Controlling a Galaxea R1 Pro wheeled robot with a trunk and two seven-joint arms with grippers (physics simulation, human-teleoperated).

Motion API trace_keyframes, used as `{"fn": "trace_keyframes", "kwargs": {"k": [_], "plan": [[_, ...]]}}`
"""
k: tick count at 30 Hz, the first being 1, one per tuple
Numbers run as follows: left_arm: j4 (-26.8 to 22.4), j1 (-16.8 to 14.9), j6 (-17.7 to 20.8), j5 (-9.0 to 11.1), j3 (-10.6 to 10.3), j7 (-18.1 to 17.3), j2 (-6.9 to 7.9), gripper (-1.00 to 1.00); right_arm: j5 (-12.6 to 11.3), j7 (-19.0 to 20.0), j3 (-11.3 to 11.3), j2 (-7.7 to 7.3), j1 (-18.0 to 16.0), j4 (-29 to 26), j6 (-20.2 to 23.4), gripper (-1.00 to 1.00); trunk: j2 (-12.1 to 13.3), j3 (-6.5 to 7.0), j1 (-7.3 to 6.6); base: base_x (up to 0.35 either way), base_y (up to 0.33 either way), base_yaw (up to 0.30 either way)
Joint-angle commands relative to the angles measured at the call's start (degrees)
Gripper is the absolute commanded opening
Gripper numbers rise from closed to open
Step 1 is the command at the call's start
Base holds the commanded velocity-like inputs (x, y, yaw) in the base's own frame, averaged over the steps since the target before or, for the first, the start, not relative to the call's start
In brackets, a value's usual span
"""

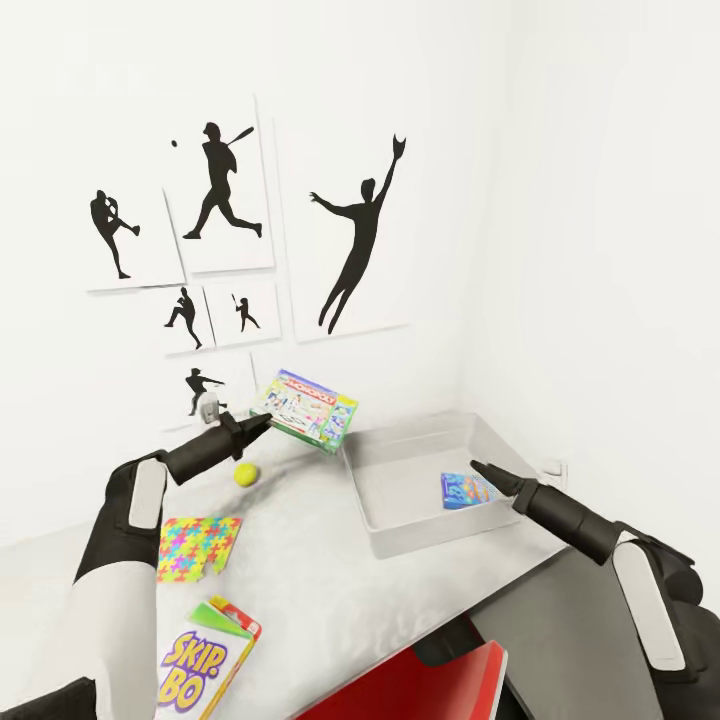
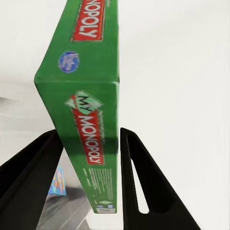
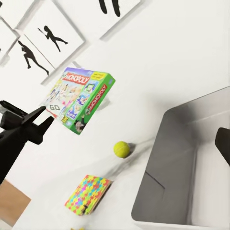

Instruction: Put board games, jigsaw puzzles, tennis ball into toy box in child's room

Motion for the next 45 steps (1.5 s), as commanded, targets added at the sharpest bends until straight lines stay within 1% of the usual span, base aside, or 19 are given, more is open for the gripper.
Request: {"fn": "trace_keyframes", "kwargs": {"k": [1, 5, 7, 8, 10, 11, 12, 16, 19, 22, 24, 26, 27, 29, 30, 33, 36, 40, 45], "plan": [[0.0, -0.3, 0.1, -0.6, 0.2, 0.1, -0.72, -1.0, -0.2, 0.4, -0.2, 0.0, 0.0, 0.0, 0.3, 1.0, -0.1, -0.08, 0.01, 0.0, 0.0, 0.0], [0.2, -1.5, -0.5, -0.7, 0.1, 5.4, -5.41, -1.0, -0.2, 1.5, -1.2, -0.2, 0.0, 0.0, 0.4, 1.0, -0.1, -0.08, 0.01, 0.0, 0.0, 0.0], [0.5, -1.8, -1.8, -0.6, -0.6, 7.7, -6.65, -1.0, -0.3, 1.7, -1.9, -0.27, 0.1, 0.0, 0.4, 1.0, -0.1, -0.08, 0.01, 0.0, 0.0, 0.0], [0.6, -1.9, -3.0, -0.5, -1.8, 9.2, -7.21, -1.0, -0.4, 2.0, -2.4, -0.3, 0.3, 0.0, 0.4, 1.0, -0.1, -0.08, 0.01, 0.0, 0.0, 0.0], [1.2, -2.0, -6.0, -0.2, -6.7, 11.6, -7.84, -1.0, -0.4, 3.3, -4.4, -0.72, 1.0, 0.0, 0.4, 1.0, -0.1, -0.08, 0.01, 0.0, 0.0, 0.0], [2.3, -2.0, -7.5, 0.0, -9.3, 12.5, -7.84, -1.0, -0.4, 4.5, -5.7, -1.07, 1.4, -0.1, 0.4, 1.0, -0.1, -0.08, 0.01, 0.0, 0.0, 0.0], [3.2, -2.0, -8.3, 0.4, -10.4, 12.9, -7.84, -1.0, -0.4, 5.2, -6.4, -1.23, 1.7, -0.1, 0.4, 1.0, -0.1, -0.08, 0.01, 0.0, 0.0, 0.0], [5.5, -2.0, -11.3, 2.9, -12.2, 14.1, -7.84, -1.0, -0.3, 6.5, -8.1, -1.46, 2.1, 0.0, 0.4, 1.0, -0.1, -0.08, 0.01, 0.0, 0.0, 0.0], [7.7, -2.0, -13.0, 3.4, -13.8, 15.3, -7.84, -1.0, -0.3, 6.7, -8.4, -1.52, 2.2, 0.0, 0.4, 1.0, -0.1, -0.08, 0.01, 0.0, 0.0, 0.0], [10.7, -2.0, -16.2, 3.7, -15.8, 16.0, -7.84, -1.0, -0.4, 6.9, -8.5, -1.57, 2.2, 0.0, 0.4, 1.0, -0.1, -0.08, 0.01, 0.0, 0.0, 0.0], [12.0, -2.0, -17.5, 4.0, -16.9, 16.2, -7.84, -1.0, -0.4, 6.9, -8.5, -1.58, 2.2, 0.0, 0.4, 1.0, -0.1, -0.08, 0.01, 0.0, 0.0, 0.0], [12.7, -2.0, -18.1, 5.3, -18.2, 16.3, -7.84, -1.0, -0.4, 7.0, -8.6, -1.58, 2.2, 0.0, 0.4, 1.0, -0.1, -0.08, 0.01, 0.0, 0.0, 0.0], [13.0, -2.0, -18.4, 6.5, -19.4, 16.3, -7.84, -1.0, -0.4, 7.0, -8.6, -1.58, 2.2, 0.0, 0.4, 1.0, -0.1, -0.08, 0.01, 0.0, 0.0, 0.0], [13.3, -2.0, -18.7, 9.3, -22.4, 16.4, -7.84, -1.0, -0.5, 7.0, -8.6, -1.58, 2.2, 0.0, 0.4, 1.0, -0.1, -0.09, 0.01, 0.0, 0.0, 0.0], [13.4, -2.0, -18.7, 10.0, -23.3, 16.4, -7.84, -1.0, -0.5, 7.0, -8.6, -1.59, 2.2, 0.0, 0.4, 1.0, -0.1, -0.1, 0.01, 0.0, 0.0, 0.0], [13.5, -2.0, -18.8, 13.4, -27.9, 16.4, -7.84, -1.0, -0.5, 7.0, -8.6, -1.86, 2.2, 0.0, 0.4, 1.0, -0.1, -0.16, 0.01, 0.0, 0.0, 0.0], [13.5, -2.0, -18.8, 14.6, -29.8, 16.4, -7.84, -1.0, -0.5, 7.0, -8.6, -2.14, 2.2, 0.0, 0.6, 1.0, -0.1, -0.22, 0.01, 0.0, 0.0, 0.0], [13.4, -2.0, -18.8, 15.1, -30.6, 16.7, -7.84, -1.0, -0.5, 7.1, -8.6, -2.26, 2.2, 0.0, 1.3, 1.0, -0.1, -0.31, 0.01, 0.0, 0.0, 0.0], [13.4, -2.0, -18.8, 15.2, -31.2, 20.5, -7.84, -1.0, -0.5, 7.1, -9.0, -2.29, 2.2, 0.0, 1.5, 1.0, -0.1, -0.44, 0.01, 0.0, 0.0, 0.0]]}}
